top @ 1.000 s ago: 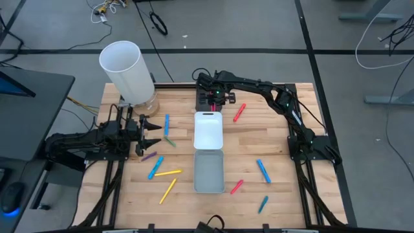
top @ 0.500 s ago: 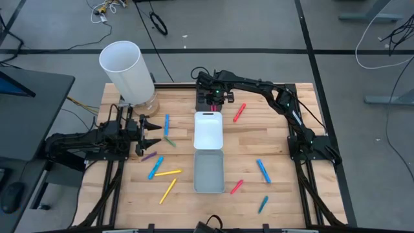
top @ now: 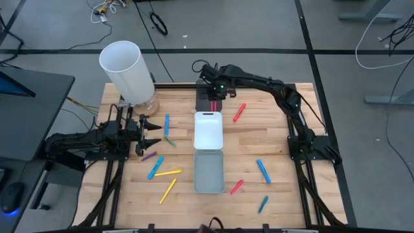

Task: Pick & Place Markers
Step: Put the blue highlighter pen into the white bin

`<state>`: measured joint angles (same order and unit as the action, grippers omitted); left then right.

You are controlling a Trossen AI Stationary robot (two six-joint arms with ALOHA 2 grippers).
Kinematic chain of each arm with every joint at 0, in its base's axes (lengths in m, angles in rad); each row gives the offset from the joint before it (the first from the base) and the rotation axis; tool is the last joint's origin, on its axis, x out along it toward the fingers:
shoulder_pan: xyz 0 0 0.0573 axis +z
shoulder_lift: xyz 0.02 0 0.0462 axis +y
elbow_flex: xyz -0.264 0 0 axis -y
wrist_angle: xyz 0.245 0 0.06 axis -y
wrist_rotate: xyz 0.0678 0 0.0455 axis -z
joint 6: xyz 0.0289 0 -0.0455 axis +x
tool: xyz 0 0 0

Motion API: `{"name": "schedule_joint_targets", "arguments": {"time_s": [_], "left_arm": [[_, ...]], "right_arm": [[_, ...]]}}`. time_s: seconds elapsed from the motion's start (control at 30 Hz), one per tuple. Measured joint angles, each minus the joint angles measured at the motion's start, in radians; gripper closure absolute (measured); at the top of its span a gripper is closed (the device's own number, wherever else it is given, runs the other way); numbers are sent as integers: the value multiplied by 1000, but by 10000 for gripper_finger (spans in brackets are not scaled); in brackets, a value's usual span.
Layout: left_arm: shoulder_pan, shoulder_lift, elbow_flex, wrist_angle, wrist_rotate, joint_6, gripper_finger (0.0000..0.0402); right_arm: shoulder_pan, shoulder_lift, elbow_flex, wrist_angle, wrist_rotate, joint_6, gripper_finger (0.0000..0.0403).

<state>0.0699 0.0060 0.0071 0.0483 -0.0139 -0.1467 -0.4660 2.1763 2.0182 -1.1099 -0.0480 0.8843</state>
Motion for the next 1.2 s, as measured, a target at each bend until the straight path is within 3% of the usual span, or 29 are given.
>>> {"name": "schedule_joint_targets", "arguments": {"time_s": [0.7, 1.2], "left_arm": [[0, 0, 0, 0, 0, 0, 113], [0, 0, 0, 0, 0, 0, 113]], "right_arm": [[2, -77, 0, -132, -22, -282, 308], [2, -76, 0, -149, -21, -347, 308]]}}
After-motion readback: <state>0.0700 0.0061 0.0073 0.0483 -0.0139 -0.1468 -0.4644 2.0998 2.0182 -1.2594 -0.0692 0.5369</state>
